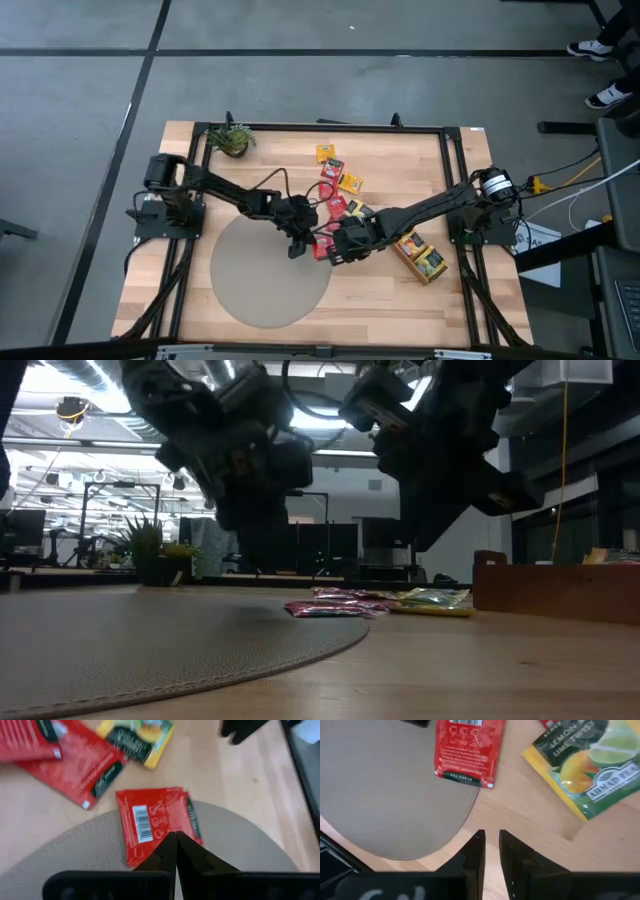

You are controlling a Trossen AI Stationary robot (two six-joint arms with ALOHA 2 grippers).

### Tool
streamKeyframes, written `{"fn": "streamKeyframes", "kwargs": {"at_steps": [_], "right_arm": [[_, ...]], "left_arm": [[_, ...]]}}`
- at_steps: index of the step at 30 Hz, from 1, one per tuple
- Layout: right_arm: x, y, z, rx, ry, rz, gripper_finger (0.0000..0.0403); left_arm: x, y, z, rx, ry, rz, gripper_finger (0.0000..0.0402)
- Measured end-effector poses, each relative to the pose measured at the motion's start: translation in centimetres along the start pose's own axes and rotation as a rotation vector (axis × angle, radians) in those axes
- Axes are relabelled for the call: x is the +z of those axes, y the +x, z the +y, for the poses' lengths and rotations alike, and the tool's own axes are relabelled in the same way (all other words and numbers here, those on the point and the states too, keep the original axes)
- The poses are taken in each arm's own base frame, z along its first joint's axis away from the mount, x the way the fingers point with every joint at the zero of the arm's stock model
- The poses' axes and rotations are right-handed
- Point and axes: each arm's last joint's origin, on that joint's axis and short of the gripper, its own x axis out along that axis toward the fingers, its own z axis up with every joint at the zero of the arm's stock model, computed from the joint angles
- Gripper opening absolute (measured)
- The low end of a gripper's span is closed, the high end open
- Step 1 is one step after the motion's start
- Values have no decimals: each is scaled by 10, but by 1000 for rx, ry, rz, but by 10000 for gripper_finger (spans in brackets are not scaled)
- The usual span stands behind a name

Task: Pick & Place Tea
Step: Put the red tea bag into the top section of the wooden organizer

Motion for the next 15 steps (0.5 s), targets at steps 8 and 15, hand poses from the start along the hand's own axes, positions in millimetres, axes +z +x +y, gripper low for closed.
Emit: {"fn": "streamKeyframes", "kwargs": {"at_steps": [8,15], "right_arm": [[-3,26,-13,283,75,-26,56],[-4,46,-48,363,269,-79,56]], "left_arm": [[-18,26,14,-24,-122,101,1],[-22,28,15,-49,-143,134,1]]}}
